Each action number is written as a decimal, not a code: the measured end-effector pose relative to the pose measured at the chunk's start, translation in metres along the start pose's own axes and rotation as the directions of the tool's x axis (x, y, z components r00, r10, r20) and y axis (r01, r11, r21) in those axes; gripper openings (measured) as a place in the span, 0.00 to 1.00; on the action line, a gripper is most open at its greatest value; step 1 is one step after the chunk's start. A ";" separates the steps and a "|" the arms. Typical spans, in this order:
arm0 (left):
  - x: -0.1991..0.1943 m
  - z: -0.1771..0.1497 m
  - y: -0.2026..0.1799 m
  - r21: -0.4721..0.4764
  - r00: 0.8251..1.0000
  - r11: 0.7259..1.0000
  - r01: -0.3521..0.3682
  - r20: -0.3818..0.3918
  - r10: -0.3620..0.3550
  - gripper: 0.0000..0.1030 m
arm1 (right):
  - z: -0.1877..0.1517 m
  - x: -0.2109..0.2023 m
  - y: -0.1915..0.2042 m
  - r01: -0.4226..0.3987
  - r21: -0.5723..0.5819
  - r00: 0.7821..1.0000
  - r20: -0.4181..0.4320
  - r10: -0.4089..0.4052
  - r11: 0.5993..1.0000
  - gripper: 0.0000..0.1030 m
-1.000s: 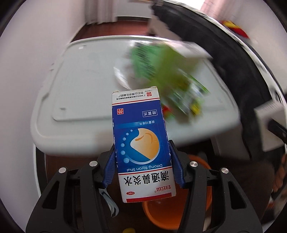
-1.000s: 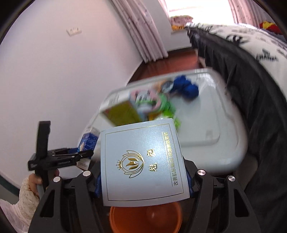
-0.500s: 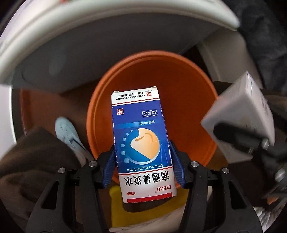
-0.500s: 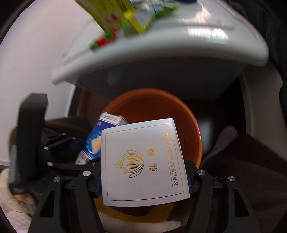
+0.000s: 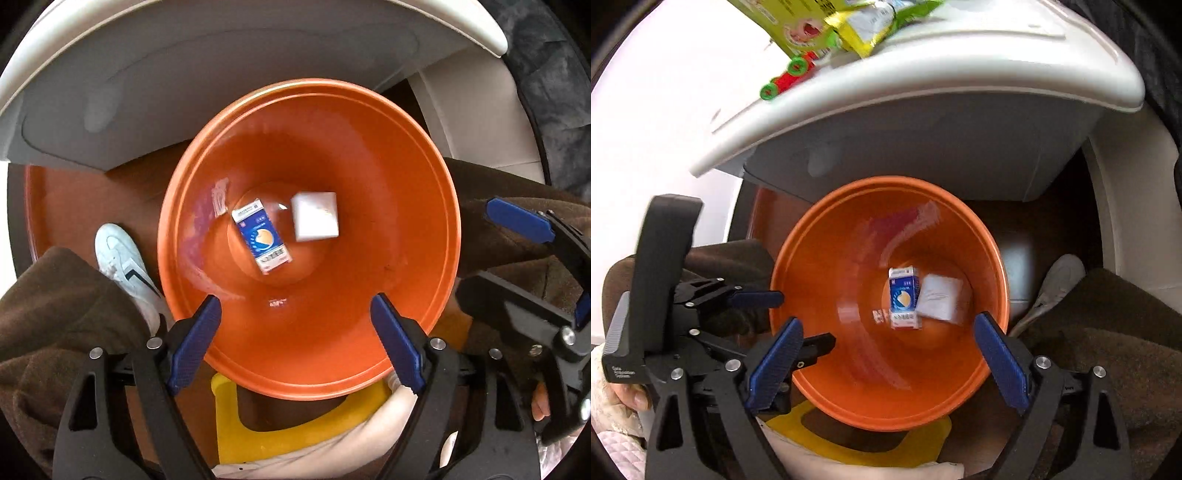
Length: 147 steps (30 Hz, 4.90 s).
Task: Collect trash
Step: 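Open both grippers over the orange bucket, dropping carton and box, then grasp the green-yellow medicine box with the left gripper, then grasp the green snack packet with the right gripper while the left gripper holds the box, then open both grippers over the orange bucket, dropping box and packet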
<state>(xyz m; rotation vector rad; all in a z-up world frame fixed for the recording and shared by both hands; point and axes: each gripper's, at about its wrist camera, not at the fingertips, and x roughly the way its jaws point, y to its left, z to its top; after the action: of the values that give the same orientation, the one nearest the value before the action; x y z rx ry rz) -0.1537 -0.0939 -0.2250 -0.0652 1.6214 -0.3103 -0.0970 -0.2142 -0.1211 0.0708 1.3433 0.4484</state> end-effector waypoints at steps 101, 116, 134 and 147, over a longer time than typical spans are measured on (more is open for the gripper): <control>-0.250 0.011 0.117 0.078 0.451 0.994 -0.081 0.892 -0.033 0.29 | 0.208 -0.015 0.013 0.026 0.310 0.956 0.269 -0.114 0.950 0.25; -0.198 0.004 0.042 0.264 0.634 0.963 -0.053 0.754 -0.172 0.29 | 0.093 -0.086 0.010 -0.074 0.045 0.968 0.243 0.061 0.996 0.26; -0.049 -0.009 -0.008 0.241 0.951 0.963 0.116 0.252 -0.178 0.41 | -0.001 0.005 -0.002 -0.019 -0.011 0.991 -0.135 0.017 1.000 0.47; -0.049 -0.010 0.001 0.205 0.953 0.975 0.083 0.271 -0.138 0.77 | -0.002 -0.009 -0.012 -0.024 0.008 0.998 -0.056 0.025 1.000 0.72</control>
<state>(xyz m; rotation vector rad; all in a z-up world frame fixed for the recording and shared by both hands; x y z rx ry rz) -0.1595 -0.0805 -0.1772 -0.0516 1.2989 -0.5197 -0.0966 -0.2286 -0.1170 0.0814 1.4003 0.4690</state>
